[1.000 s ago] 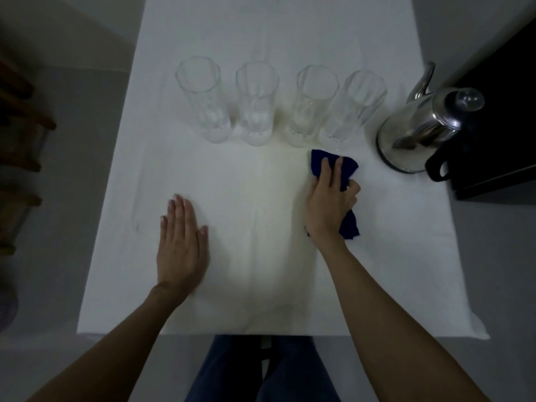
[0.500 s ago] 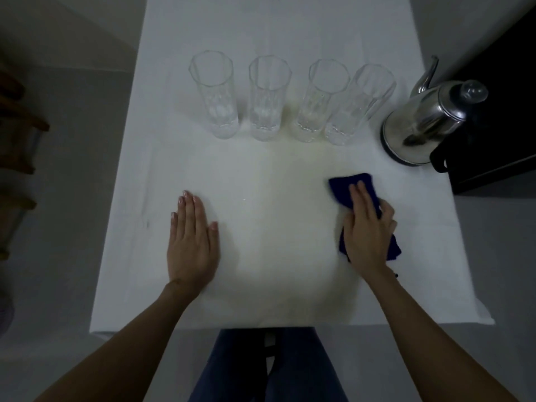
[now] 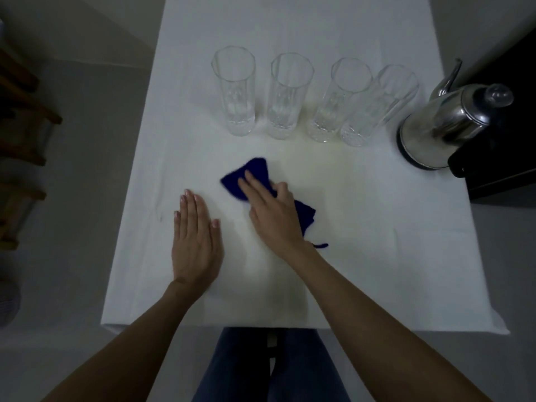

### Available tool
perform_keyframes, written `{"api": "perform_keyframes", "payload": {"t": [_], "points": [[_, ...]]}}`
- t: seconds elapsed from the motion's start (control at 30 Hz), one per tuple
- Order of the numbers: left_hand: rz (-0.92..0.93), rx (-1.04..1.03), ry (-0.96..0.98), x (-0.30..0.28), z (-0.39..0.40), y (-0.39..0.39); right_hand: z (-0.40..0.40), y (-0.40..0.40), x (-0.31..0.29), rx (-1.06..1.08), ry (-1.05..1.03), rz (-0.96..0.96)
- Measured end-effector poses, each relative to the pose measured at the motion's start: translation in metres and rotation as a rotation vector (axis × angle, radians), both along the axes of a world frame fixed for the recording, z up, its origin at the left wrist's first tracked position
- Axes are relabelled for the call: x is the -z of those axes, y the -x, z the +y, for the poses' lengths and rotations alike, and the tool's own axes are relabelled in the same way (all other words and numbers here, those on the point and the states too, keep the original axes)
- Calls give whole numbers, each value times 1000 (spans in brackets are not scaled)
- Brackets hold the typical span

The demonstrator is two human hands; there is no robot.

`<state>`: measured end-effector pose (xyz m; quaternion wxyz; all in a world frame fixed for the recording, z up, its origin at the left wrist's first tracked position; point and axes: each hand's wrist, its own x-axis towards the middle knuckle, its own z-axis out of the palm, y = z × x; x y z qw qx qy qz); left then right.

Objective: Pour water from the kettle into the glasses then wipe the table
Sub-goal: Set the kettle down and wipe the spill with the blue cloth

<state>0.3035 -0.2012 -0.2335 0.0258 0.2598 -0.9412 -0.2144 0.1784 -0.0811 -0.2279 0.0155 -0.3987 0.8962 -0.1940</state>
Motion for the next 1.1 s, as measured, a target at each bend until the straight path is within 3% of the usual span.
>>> {"api": "perform_keyframes", "payload": {"t": [0.1, 0.23, 0.37, 0.47, 0.53, 0.6, 0.73, 0.87, 1.0, 1.1], "points": [[-4, -5, -3, 0, -3, -3, 53, -9, 6, -162, 26, 42], [-1, -4, 8, 3, -5, -3, 128, 5, 1, -50, -17, 131], [4, -6, 26, 5, -6, -3, 151, 32, -3, 474, -54, 68], [33, 13, -20, 2, -8, -4, 101, 49, -2, 951, -63, -17], [45, 3, -28, 0, -17, -9, 57, 54, -2, 1129, -56, -89], [30, -43, 2, -1, -34, -20, 17, 55, -3, 1171, -64, -136], [-44, -135, 54, 1, -57, -41, -54, 27, -11, 955, -80, -174], [-69, -138, 88, 4, -57, -44, -90, -19, -8, 455, -4, -115], [-85, -131, 89, 7, -61, -47, -48, -41, 0, -160, 12, -56], [-83, -135, 86, 7, -61, -47, 19, -37, 8, -400, 33, 24]]}}
